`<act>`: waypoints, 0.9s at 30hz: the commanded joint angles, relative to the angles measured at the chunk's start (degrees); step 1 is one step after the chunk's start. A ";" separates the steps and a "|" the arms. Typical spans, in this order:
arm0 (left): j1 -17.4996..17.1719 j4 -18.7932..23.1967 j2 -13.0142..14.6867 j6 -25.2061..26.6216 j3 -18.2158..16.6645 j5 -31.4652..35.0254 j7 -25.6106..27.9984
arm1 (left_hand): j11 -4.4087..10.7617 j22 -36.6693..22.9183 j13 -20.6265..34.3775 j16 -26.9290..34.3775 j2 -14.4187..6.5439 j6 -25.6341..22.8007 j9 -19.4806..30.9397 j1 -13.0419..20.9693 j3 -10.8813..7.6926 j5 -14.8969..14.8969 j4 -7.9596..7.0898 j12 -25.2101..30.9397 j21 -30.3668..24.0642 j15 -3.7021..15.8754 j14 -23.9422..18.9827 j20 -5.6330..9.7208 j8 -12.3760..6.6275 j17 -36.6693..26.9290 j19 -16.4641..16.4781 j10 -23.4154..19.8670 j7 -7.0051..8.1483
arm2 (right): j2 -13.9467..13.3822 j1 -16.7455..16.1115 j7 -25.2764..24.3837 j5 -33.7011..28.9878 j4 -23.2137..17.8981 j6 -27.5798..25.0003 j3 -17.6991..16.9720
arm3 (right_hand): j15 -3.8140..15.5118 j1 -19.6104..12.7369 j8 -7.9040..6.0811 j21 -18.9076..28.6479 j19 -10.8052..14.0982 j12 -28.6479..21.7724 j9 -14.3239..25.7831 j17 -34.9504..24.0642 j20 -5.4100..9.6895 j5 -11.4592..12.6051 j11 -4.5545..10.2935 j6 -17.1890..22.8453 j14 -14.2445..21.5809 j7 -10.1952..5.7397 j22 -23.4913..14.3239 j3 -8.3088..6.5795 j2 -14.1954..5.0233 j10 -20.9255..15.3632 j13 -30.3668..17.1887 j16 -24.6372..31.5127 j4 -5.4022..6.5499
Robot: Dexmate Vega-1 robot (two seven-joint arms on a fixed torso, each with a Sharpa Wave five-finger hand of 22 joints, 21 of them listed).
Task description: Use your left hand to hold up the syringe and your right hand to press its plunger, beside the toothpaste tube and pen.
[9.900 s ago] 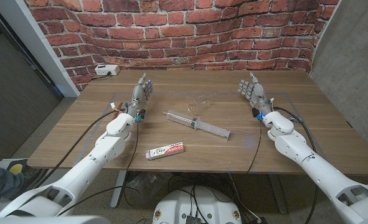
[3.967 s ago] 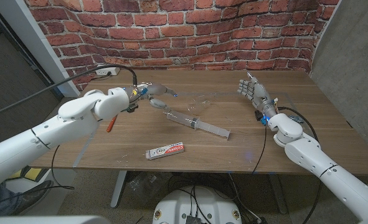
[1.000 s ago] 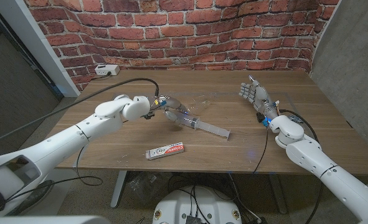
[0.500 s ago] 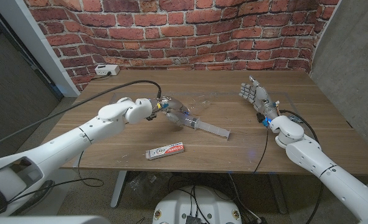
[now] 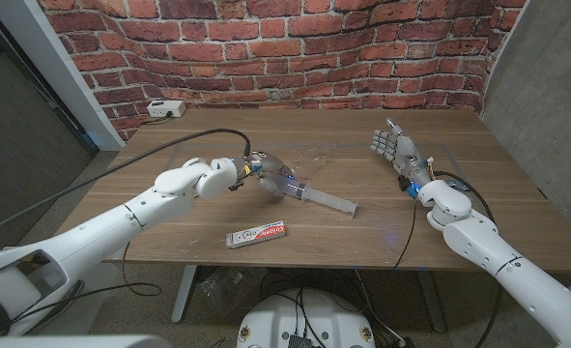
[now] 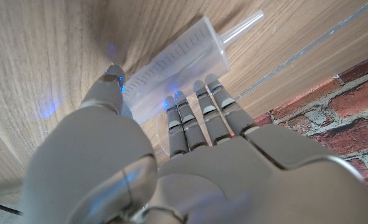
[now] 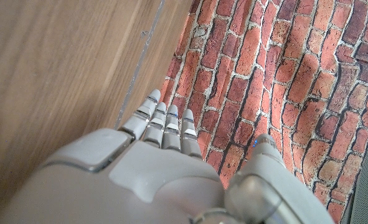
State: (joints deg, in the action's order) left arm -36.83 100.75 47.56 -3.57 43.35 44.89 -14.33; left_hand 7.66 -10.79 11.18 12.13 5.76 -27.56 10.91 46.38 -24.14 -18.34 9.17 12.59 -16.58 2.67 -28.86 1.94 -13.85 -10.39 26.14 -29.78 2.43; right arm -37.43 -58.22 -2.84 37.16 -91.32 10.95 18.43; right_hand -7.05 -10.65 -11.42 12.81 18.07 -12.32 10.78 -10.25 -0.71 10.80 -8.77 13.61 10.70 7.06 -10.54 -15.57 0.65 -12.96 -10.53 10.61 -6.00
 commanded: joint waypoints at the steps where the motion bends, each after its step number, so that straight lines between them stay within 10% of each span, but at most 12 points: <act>1: -1.61 0.40 -0.07 1.45 -0.07 1.18 2.33 | 0.05 -0.10 0.19 0.23 -0.30 -0.42 0.20 0.64 -0.61 -0.22 0.03 0.20 -0.23 4.17 -0.75 0.02 -0.15 -0.11 0.47 -0.68 -0.02 | -0.24 -0.38 -0.43 -0.01 -0.86 -0.53 0.03 | -0.01 -0.45 0.09 0.06 0.34 0.03 0.12 -0.33 0.05 -0.10 -0.18 0.46 0.50 0.04 -0.07 -0.24 -0.23 -0.58 -0.14 0.09 -0.23; 17: -2.82 -0.52 -0.55 2.89 0.02 1.53 5.35 | 0.11 -0.08 0.18 0.20 -1.06 -1.51 0.19 2.30 -1.29 0.06 -0.04 0.13 -0.48 4.44 -1.87 0.08 -0.32 -0.15 1.38 -1.77 0.10 | -0.19 -0.16 -0.60 -0.37 -1.13 -0.95 0.45 | -0.01 -0.45 0.11 0.00 0.40 0.06 0.13 -0.34 0.00 -0.12 -0.25 0.45 0.52 0.02 -0.07 -0.18 -0.23 -0.57 -0.14 0.05 -0.30; 27: -2.29 -2.43 -2.10 3.18 1.32 2.01 6.61 | 0.97 -0.02 0.21 -0.23 -2.93 -2.04 0.25 9.11 -3.82 1.18 0.81 -0.34 -0.97 5.08 -3.46 -0.17 0.00 0.00 3.24 -2.95 0.18 | -0.50 -0.50 -1.06 -0.39 -1.68 -1.04 0.08 | 0.00 -0.46 0.13 -0.02 0.47 0.09 0.13 -0.34 0.03 -0.12 -0.21 0.43 0.53 -0.08 -0.08 -0.16 -0.25 -0.54 -0.15 0.04 -0.34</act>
State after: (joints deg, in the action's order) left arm -39.48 100.09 46.75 -0.46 43.55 47.03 -8.73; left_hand 8.66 -10.65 11.19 12.12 3.04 -29.19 11.08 54.53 -27.40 -17.40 10.18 12.36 -17.06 2.86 -31.73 1.63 -13.85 -10.40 28.66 -32.44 2.65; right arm -37.67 -58.43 -3.46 36.82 -92.47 10.10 18.79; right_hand -7.04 -10.65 -11.42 12.81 18.07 -12.32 10.78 -10.25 -0.72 10.80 -8.77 13.61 10.70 7.06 -10.54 -15.57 0.65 -12.96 -10.53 10.61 -6.00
